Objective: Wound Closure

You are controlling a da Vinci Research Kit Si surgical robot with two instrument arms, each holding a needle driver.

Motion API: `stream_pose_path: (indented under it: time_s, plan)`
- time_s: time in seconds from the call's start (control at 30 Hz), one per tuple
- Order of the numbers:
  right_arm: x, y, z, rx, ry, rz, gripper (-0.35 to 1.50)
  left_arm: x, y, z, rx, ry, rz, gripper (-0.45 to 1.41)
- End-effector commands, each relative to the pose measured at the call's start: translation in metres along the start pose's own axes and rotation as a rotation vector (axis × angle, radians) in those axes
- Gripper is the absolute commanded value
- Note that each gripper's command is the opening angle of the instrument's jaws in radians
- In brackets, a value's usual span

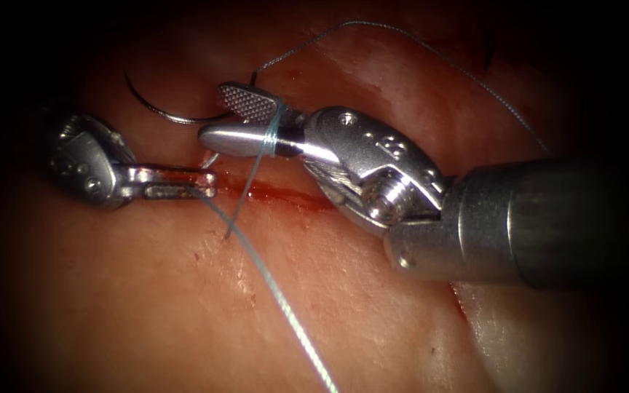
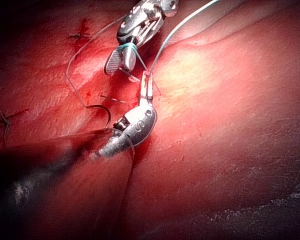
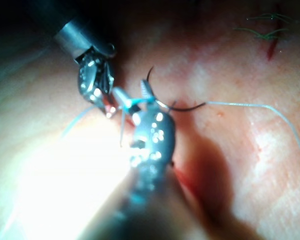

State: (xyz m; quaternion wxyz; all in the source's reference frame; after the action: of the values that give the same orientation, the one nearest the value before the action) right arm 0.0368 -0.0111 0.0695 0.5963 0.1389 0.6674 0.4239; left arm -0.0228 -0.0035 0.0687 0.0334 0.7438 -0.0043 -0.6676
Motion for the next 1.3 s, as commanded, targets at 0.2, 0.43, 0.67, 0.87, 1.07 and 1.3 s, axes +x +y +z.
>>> stream_pose_path:
  time_s: [0.2,0.43,0.67,0.87,1.07,1.3]
  plan:
    - [-0.0026,0.0012,0.0002,-0.118,-0.085,-0.028,0.59,0.0001,0.0005,0.001,-0.006,0.002,-0.002,-0.45]
    - [-0.0058,0.003,-0.0003,-0.231,-0.13,0.001,0.64,0.001,0.0003,0.0012,-0.008,0.006,-0.009,-0.45]
    - [-0.0065,0.0043,0.001,-0.281,-0.142,0.035,0.61,0.0008,0.0,0.0015,-0.013,-0.001,-0.01,-0.45]
    - [-0.008,0.005,0.0024,-0.309,-0.153,0.057,0.61,0.0008,-0.0002,0.0018,-0.014,-0.004,-0.012,-0.45]
    - [-0.0086,0.0055,0.003,-0.337,-0.176,0.068,0.64,0.001,-0.0004,0.0018,-0.013,-0.007,-0.014,-0.45]
    - [-0.0089,0.0057,0.0027,-0.359,-0.194,0.07,0.66,0.001,-0.0004,0.0018,-0.013,-0.007,-0.014,-0.45]
